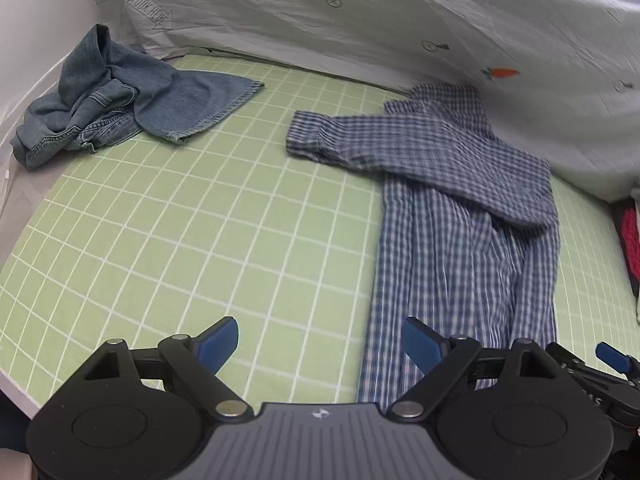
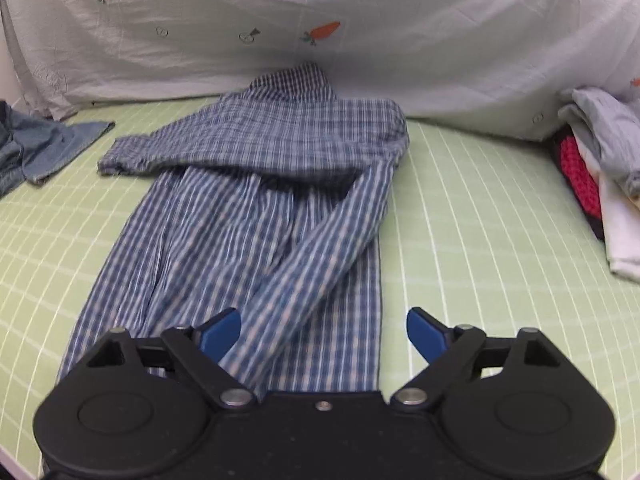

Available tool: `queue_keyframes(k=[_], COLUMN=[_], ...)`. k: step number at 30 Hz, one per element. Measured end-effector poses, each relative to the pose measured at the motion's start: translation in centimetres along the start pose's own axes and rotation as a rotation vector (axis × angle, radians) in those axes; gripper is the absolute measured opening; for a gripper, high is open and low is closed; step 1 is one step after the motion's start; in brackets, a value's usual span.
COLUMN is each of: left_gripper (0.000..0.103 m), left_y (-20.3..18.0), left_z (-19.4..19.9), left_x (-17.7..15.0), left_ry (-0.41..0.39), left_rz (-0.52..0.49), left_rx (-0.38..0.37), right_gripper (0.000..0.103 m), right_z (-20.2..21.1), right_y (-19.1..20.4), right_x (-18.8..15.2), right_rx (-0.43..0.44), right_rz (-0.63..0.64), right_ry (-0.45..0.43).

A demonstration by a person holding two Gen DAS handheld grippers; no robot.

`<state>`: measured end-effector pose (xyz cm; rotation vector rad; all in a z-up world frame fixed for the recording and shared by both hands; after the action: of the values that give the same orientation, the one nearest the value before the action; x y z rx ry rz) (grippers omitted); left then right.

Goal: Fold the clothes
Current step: 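Move both open grippers to the shirt hem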

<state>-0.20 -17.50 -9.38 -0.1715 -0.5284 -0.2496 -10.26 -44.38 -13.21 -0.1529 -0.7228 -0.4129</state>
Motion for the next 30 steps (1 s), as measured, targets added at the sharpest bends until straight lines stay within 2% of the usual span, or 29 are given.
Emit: queue_keyframes(k=[6,11,15,23,28,29,30], left_gripper=[0.089,0.089,0.089,0.089,0.088,0.087,0.084], left_y=[0.9,2.6,3.8,5.8,5.8,5.6,5.5], left_z=[-3.6,-8.7,-12.7,-19.4,-21.6,-21.9,-22.1], left_x=[5.8,11.2,14.4,17.5,18.5,18.7,18.8], left_ry=[-0.023,0.016,0.048,0.11,0.117,0.117,0.117], left_rz=[0.04,0.088,0.072,0.087,0.08,0.076,0.07], left_rx=[0.033,0.066,0.105,0.123,0.107,0.103,0.098], right_gripper=[0.091,0.091,0.097,0.096,0.092,0.089,0.081], right_z=[-5.1,-10.7,-14.5,-22.4,-25.6,-26.2,-26.7], right_y=[-0.4,-0.6,-1.6,-2.5,-2.9,-3.0,-3.2], right_x=[7.4,13.9,17.3,20.2,20.5,20.4,20.3], right_rx=[0.018,-0.009,-0.018,-0.018,-0.013,-0.01,-0.008], right_rz=[-0.033,-0.042,-0.088,-0.135,-0.183,-0.195,-0.208], right_ry=[-0.049,-0.054,-0.054,-0.01,0.02,0.031,0.043])
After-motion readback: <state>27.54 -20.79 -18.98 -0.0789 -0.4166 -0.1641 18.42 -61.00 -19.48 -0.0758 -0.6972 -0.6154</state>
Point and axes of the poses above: each gripper's, at about its wrist camera, not at the fingertips, and z roughly against the way its jaws point, y to its left, x to its top, the point moved 7 cm from there along -z, roughly the way its jaws point, and after that the axes turned 6 degrees about -z, right-handed, at the moved point
